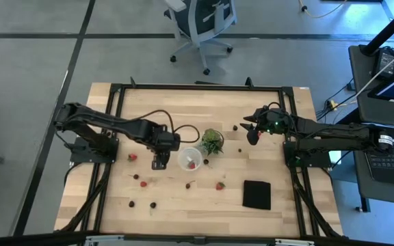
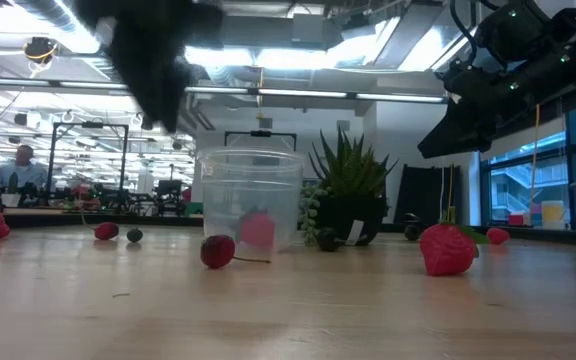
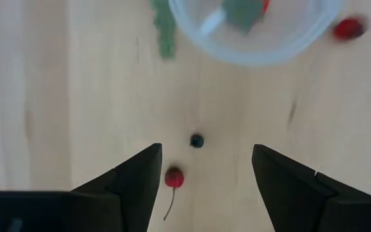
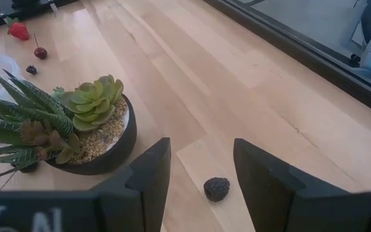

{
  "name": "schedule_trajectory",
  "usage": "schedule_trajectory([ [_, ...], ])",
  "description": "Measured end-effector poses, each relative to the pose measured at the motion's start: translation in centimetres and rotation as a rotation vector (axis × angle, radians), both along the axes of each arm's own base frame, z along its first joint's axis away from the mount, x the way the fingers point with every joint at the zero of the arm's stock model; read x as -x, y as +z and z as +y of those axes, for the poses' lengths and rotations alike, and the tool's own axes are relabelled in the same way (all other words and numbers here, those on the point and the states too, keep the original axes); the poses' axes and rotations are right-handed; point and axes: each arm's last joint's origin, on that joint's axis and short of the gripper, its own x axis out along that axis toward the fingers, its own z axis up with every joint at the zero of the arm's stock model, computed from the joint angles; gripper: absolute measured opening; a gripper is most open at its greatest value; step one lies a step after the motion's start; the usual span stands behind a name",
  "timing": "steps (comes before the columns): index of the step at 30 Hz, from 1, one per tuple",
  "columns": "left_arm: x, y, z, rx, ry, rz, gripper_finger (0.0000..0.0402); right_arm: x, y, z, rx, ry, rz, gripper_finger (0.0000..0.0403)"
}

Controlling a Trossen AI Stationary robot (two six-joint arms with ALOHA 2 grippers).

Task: Pick and placing Produce into tupperware
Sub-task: Put the left blueberry into the transparent container

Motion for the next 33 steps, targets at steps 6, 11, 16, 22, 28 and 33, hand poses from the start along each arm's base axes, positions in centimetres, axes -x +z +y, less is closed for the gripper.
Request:
schedule_trajectory([
  [6, 1.2, -5.3, 0.1, 0.035, 0.021, 0.006, 0.0235, 0.0, 0.0, 0.0, 0.003, 0.003, 0.007, 0.0172],
  [11, 2.0, -7.5, 0.7, 0.043, 0.067, -0.004, 0.0235, 0.1, -0.3, 0.0, -0.001, 0.002, 0.017, 0.0172],
  [16, 1.7, -8.3, 1.3, 0.049, 0.091, -0.076, 0.0234, 0.3, -1.0, 0.1, -0.01, 0.0, 0.031, 0.0172],
  [22, 2.1, -9.3, 2.0, 0.05, 0.104, -0.047, 0.0212, 0.4, -1.3, 0.1, -0.029, -0.01, 0.038, 0.0172],
  [28, 2.6, -9.8, 1.8, 0.092, 0.099, -0.03, 0.019, 0.4, -1.3, 0.1, -0.03, -0.01, 0.037, 0.0172],
  [33, 1.8, -10.0, 1.8, 0.09, 0.097, -0.088, 0.0186, 0.4, -1.3, 0.1, -0.03, -0.01, 0.037, 0.0172],
])
